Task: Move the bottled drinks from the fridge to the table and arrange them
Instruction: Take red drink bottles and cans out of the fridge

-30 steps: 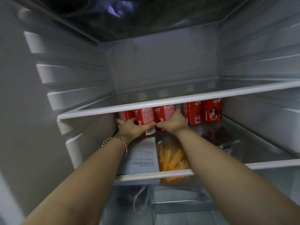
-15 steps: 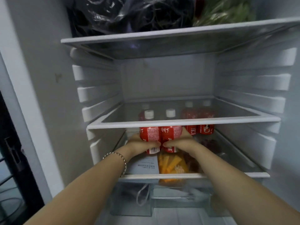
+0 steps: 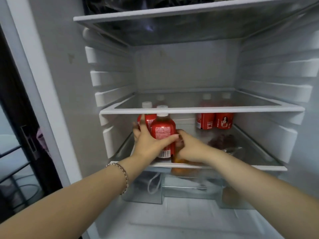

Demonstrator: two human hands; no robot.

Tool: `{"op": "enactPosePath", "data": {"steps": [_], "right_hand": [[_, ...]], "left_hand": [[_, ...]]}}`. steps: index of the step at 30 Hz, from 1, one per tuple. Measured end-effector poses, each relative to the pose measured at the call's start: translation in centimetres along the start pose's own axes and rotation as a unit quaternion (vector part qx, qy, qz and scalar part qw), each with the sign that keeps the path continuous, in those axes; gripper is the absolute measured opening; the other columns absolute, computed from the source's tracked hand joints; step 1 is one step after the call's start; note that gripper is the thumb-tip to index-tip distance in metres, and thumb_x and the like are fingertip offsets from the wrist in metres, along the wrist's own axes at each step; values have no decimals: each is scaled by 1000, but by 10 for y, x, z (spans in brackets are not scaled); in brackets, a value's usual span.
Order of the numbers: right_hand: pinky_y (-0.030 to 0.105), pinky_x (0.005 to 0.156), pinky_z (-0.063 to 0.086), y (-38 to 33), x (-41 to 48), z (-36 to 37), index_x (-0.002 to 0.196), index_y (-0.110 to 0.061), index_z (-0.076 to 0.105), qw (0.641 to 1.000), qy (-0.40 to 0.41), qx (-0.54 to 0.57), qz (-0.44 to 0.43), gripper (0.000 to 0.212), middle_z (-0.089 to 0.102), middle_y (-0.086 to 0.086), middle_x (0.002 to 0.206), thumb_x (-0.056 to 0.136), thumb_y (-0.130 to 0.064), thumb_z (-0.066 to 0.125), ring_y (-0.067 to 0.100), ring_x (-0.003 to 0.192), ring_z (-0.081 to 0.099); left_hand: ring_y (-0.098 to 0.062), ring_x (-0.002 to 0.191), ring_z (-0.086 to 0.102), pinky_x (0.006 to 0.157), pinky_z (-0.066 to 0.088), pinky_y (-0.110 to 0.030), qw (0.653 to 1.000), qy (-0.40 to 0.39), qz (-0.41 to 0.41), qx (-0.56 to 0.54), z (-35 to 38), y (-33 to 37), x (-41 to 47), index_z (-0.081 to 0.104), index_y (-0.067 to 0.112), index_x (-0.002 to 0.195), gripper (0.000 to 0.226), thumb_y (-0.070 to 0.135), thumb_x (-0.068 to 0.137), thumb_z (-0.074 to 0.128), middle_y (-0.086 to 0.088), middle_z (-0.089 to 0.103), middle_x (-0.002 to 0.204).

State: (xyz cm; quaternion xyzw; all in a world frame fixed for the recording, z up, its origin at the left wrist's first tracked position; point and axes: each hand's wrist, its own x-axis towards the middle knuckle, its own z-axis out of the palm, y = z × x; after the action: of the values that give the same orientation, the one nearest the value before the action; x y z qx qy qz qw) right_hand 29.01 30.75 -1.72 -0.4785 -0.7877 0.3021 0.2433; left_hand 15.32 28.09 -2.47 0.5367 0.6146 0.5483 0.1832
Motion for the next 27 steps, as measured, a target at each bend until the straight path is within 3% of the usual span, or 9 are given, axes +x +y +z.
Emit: {"op": "enactPosePath", "data": {"steps": [3, 6, 9, 12, 14, 21, 27], "right_hand": [[30, 98, 46, 15, 8, -14, 118, -11, 60, 999, 35, 15, 7, 40, 63, 6, 111, 84, 6, 48, 25, 114, 58], [28, 102, 41, 42, 36, -27, 128, -7, 50, 982, 154, -8, 112, 42, 51, 12, 133, 87, -6, 54, 27, 123, 50], [32, 101, 40, 52, 59, -36, 139, -1, 29, 950, 230, 27, 209, 67, 39, 19, 141, 84, -15, 63, 33, 127, 44], [36, 110, 29, 55, 77, -36, 147, -1, 1, 943, 233, 63, 230, 97, 16, 18, 153, 81, -22, 69, 35, 138, 27], [37, 113, 24, 58, 85, -37, 148, -2, -6, 936, 245, 76, 242, 105, 7, 14, 156, 80, -25, 71, 35, 140, 19], [43, 109, 28, 65, 101, -40, 143, -8, 20, 898, 344, 138, 236, 97, 26, 16, 147, 70, -30, 80, 35, 135, 27], [47, 106, 36, 81, 112, -44, 134, -6, 30, 910, 348, 164, 156, 86, 49, 17, 134, 69, -29, 81, 39, 123, 48]], "left_hand": [[-33, 138, 25, 113, 28, -47, 1000, 8, -13, 13, 7, 1, -2, 5, 38, 144, 120, 42, 56, 86, -7, 7, 151], [-36, 139, 23, 112, 29, -52, 999, 35, -19, 12, 19, 0, 1, 14, 47, 137, 109, 44, 55, 86, -6, 2, 153], [-38, 141, 16, 114, 24, -52, 997, 63, -31, 32, 30, 2, 3, 21, 48, 133, 100, 46, 56, 85, -9, -5, 155], [-39, 141, 16, 114, 23, -53, 996, 70, -37, 38, 34, 2, 5, 22, 48, 133, 98, 45, 57, 85, -9, -4, 155], [-38, 140, 18, 113, 24, -53, 996, 76, -35, 39, 34, 0, 6, 23, 49, 131, 97, 45, 56, 85, -8, -1, 154], [-36, 137, 22, 111, 28, -53, 996, 82, -24, 30, 34, -8, 10, 23, 53, 126, 96, 45, 54, 86, -4, 4, 152], [-33, 137, 23, 111, 30, -52, 996, 79, -12, 25, 35, -9, 9, 23, 53, 126, 94, 42, 56, 86, 3, 3, 151]]}}
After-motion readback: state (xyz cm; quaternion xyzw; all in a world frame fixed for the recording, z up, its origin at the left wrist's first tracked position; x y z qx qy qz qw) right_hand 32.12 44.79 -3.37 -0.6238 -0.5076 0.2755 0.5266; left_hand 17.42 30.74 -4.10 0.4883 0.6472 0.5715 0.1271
